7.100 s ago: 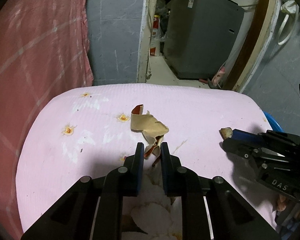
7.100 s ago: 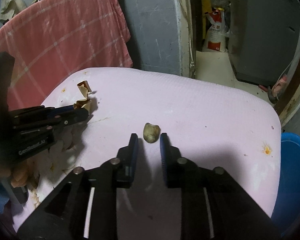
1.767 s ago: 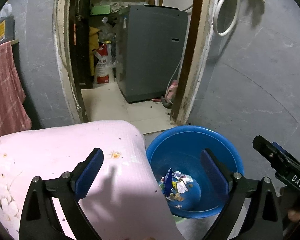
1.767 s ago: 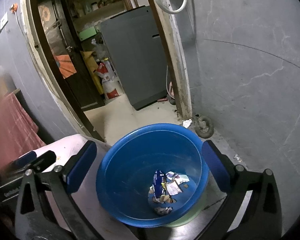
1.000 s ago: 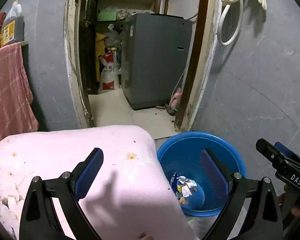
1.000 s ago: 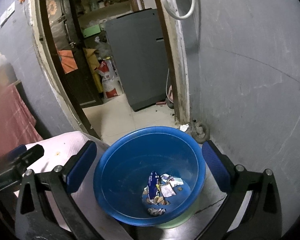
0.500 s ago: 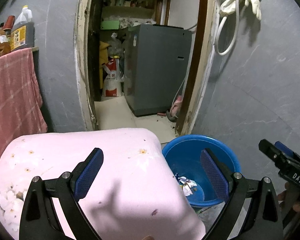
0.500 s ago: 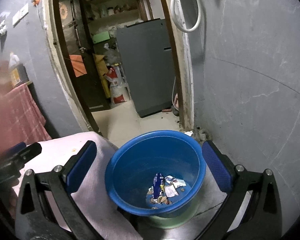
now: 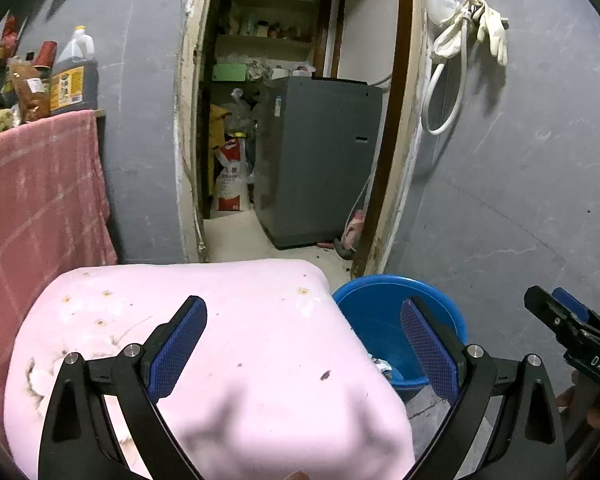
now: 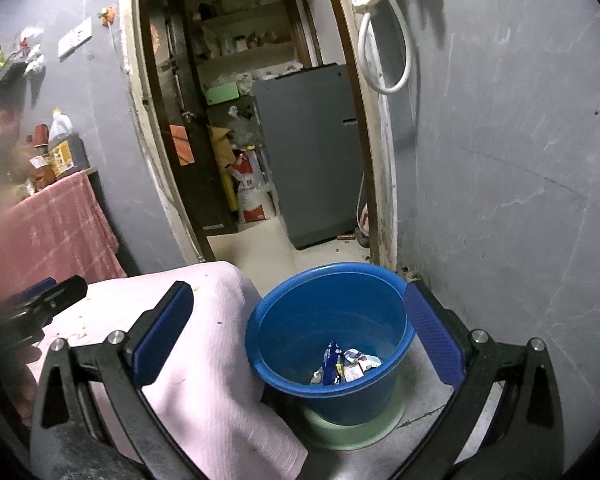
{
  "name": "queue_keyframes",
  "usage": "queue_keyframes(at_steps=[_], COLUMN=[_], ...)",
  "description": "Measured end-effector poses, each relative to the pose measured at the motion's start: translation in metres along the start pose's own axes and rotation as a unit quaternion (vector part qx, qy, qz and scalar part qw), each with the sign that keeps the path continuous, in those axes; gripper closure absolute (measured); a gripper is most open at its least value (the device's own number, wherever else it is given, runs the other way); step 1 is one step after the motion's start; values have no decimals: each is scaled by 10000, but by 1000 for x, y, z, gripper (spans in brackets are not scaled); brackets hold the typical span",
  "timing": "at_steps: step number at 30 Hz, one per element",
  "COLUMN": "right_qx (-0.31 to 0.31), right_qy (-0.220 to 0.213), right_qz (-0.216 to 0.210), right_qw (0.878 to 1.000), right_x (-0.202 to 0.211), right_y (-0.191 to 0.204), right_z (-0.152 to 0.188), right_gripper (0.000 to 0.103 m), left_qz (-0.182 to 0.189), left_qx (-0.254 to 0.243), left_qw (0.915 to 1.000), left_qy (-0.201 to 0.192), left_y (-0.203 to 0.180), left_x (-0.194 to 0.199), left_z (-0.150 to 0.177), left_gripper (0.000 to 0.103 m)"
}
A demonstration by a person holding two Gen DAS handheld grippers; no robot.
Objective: Collect trash
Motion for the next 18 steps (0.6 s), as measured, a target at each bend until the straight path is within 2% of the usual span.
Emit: queue_keyframes(at_steps=[10, 18], right_qx=[204, 352], right_qy=[-290, -449], right_qz=[-151, -204], right_qw=[9993, 9982], right_x=[51, 87], right_y=[21, 35], right_z=[15, 45], right_gripper=[0, 0], left_qz=[-112, -231], left_qx=[-40, -31], left_qw=[9996, 9989], left_qy=[-271, -415], left_y=[3, 8], left_x=[56, 91], left_z=[21, 56], left_gripper=[8, 8])
Point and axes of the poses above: each gripper's, at about its wrist camera, not at the fingertips, and x roughly against the way its jaws point, y to its left, z to its underside, the point moved 1 cm from there along -x, roughly the way its jaws point, and after that the axes turned 2 degrees about -y, right-handed, at the moved point
